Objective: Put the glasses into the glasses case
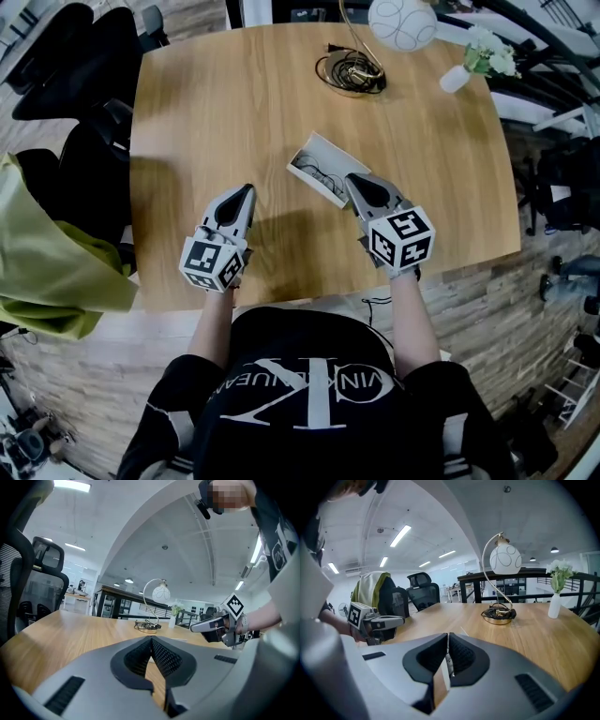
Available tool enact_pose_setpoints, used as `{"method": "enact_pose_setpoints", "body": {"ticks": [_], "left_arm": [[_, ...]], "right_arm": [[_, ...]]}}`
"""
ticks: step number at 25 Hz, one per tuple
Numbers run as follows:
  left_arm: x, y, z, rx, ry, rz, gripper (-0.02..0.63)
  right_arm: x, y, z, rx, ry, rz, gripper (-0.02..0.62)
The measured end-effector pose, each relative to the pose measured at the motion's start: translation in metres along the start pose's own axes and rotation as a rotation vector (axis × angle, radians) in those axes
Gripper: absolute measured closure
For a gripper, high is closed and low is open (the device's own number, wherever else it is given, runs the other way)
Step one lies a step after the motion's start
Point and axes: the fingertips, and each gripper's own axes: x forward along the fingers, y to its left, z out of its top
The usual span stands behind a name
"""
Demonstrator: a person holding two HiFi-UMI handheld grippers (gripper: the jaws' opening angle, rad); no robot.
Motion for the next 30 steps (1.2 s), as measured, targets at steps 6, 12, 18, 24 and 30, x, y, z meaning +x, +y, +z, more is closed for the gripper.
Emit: {"method": "enact_pose_setpoints", "body": {"ticks": [6,12,18,24,30], "left_arm": [[-0.005,-0.001,0.017,0.022,-0.023,-0.003,0.591],[-0.01,0.0,0.037,0.041,-0.061,0.01,0.591],[-0.016,0.001,0.05,0.053,-0.086,0.03,0.591],[-0.019,0.004,0.062,0.069,-0.109,0.055,0.591],[-0.021,0.003,0.067,0.08,-0.12,0.068,0.591]], "right_arm": [[-0.022,0.001,0.016,-0.032,-0.089,-0.049,0.565],[-0.036,0.002,0.031,-0.047,-0.152,-0.076,0.566],[-0.046,0.005,0.038,-0.055,-0.2,-0.096,0.566],[-0.05,0.002,0.045,-0.052,-0.232,-0.107,0.566],[-0.055,-0.003,0.05,-0.049,-0.252,-0.116,0.566]]}}
